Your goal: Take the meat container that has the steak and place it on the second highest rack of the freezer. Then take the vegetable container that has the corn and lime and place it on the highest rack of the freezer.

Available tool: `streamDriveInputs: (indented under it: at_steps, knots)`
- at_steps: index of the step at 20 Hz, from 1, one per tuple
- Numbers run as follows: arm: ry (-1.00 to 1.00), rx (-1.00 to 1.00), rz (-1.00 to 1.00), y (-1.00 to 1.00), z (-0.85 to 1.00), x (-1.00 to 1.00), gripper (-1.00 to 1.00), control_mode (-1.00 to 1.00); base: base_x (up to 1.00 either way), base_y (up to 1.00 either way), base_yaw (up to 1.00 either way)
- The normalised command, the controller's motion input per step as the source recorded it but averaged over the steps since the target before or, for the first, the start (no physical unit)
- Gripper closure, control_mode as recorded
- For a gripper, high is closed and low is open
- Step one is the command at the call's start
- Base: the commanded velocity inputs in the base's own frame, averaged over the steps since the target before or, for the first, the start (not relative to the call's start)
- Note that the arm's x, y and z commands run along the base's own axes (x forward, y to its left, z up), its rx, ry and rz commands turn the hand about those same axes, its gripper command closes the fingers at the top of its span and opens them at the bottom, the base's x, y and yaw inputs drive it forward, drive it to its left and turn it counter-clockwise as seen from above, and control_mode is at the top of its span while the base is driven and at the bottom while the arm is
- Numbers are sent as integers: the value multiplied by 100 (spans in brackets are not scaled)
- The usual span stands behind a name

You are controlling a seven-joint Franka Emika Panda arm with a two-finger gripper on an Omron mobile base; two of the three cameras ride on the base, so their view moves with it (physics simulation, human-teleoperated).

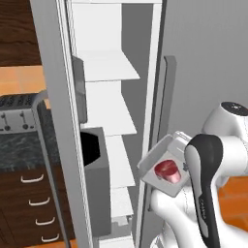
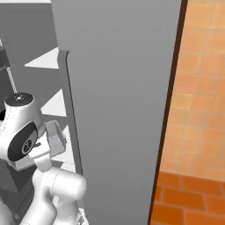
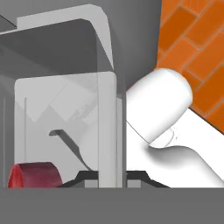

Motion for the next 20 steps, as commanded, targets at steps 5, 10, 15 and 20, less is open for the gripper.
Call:
streamDriveInputs:
  at_steps: [5, 10, 15, 20]
  knots:
    - [0, 0, 0, 0, 0, 0, 100, 100, 57, 28, 0]
    - [0, 0, 0, 0, 0, 0, 100, 100, 38, 28, 0]
    - [0, 0, 0, 0, 0, 0, 100, 100, 21, 1, 1]
    - [0, 0, 0, 0, 0, 0, 100, 100, 19, 0, 3]
